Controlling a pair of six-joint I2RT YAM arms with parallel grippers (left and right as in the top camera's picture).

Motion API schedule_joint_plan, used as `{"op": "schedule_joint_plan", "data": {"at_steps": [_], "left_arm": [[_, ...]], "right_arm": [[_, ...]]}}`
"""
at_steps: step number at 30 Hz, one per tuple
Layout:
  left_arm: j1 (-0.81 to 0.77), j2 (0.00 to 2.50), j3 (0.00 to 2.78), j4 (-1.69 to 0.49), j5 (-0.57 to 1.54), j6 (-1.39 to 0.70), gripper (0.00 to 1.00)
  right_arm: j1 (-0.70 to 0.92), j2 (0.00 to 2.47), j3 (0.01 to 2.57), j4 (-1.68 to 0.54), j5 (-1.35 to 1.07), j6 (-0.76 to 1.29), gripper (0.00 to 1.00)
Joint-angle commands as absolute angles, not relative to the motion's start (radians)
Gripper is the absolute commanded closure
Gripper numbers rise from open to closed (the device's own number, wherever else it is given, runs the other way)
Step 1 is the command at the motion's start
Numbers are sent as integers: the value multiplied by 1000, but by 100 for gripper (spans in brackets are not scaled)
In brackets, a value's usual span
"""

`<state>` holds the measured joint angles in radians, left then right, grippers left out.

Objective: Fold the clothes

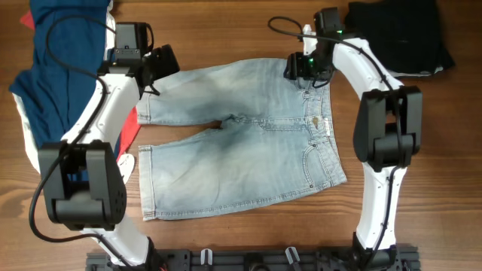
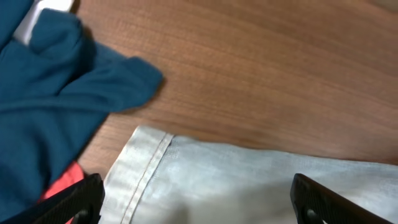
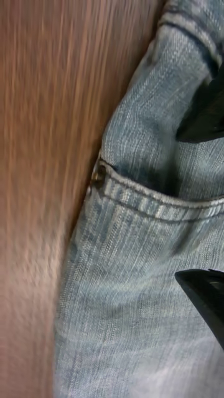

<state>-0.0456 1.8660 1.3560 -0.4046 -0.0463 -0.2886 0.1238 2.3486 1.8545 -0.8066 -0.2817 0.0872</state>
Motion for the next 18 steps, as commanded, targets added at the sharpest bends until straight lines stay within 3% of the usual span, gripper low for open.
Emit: {"op": "schedule_joint_plan", "data": {"at_steps": [1,12,18], "left_arm": [[-69,1853,1354,-380,-34,-265,4],[-84,1943,1354,-328,28,-266,4],[-86,1952,1354,-329,38,-265,4]], "right_arm": [[33,2444,1843,-809,-207,108,33],[-15,2444,1857,-804,-178,101,28],[-7,2416,1962,-852,-240,52,17]]}}
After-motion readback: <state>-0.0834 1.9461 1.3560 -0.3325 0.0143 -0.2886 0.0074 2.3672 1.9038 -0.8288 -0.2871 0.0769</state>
